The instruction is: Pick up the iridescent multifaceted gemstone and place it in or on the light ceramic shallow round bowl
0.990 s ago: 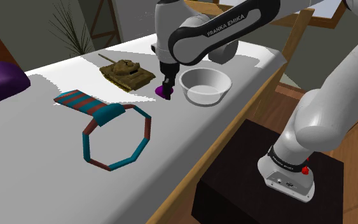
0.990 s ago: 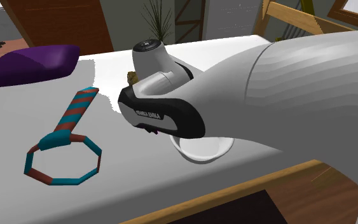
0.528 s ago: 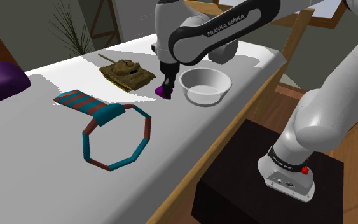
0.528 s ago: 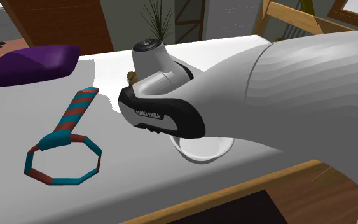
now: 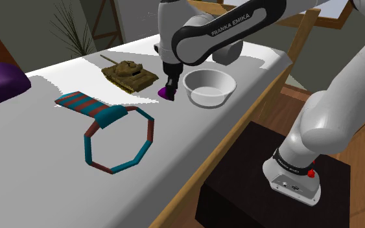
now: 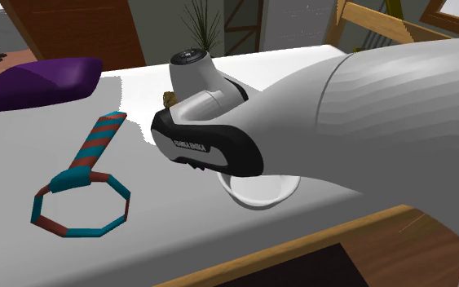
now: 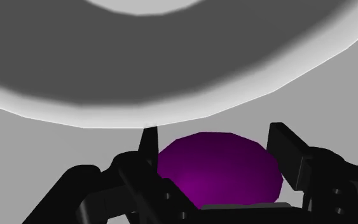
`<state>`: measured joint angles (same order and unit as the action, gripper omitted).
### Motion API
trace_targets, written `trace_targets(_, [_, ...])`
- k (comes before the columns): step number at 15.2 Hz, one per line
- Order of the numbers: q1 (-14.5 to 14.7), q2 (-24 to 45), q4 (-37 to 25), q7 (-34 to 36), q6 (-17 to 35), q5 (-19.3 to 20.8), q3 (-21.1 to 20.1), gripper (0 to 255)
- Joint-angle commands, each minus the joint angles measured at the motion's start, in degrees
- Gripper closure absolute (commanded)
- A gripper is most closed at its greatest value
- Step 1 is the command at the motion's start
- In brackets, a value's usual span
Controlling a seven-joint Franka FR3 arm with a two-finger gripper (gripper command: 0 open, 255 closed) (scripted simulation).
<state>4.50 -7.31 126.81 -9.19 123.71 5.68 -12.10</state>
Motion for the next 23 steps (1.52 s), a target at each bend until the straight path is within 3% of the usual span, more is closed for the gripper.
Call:
trace_targets(1, [0.04, -0.42, -0.67, -0.20, -1.15, -0.19, 0.01, 255])
trace_targets(9, [0.07, -1.75, -3.91, -0.94, -5.61, -0.73, 0.15, 255])
trace_targets(10, [0.07, -1.75, -3.91, -0.94, -5.61, -0.73, 0.15, 0])
trace_targets(12, [-1.81, 4.12, -10.09, -6.57, -8.94, -17.85, 5.69, 0])
trace_targets(19, [-1.55, 5.87, -6.69, -6.73, -3.72, -18.21, 4.94, 0])
trace_targets(23, [-1.51, 6.04, -6.44, -6.74, -3.29, -18.24, 4.90, 0])
